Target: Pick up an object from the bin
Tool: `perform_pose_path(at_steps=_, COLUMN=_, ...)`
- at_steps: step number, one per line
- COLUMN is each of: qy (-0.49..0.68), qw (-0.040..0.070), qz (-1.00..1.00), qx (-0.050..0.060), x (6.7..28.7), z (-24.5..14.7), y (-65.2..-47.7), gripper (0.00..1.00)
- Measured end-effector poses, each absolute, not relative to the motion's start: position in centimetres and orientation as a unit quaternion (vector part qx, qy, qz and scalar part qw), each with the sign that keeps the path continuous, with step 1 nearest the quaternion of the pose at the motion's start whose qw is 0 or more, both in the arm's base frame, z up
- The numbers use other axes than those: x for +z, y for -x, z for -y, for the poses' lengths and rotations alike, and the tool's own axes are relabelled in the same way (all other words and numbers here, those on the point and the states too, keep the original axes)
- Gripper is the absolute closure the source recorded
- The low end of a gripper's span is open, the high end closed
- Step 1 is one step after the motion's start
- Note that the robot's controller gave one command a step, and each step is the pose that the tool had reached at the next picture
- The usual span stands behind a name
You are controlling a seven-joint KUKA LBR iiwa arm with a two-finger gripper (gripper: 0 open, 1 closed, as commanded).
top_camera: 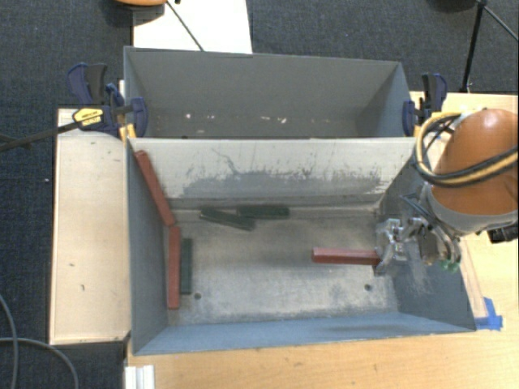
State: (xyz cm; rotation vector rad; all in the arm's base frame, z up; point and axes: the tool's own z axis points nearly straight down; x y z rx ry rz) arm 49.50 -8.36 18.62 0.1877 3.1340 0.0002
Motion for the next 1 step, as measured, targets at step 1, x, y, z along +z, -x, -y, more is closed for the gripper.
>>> perform_pose_path(at_steps=1, qy=-0.052, qw=-0.002, qz=-0.999, qx=0.000, x=22.33, z=8.09, y=-50.93, gripper=1.00)
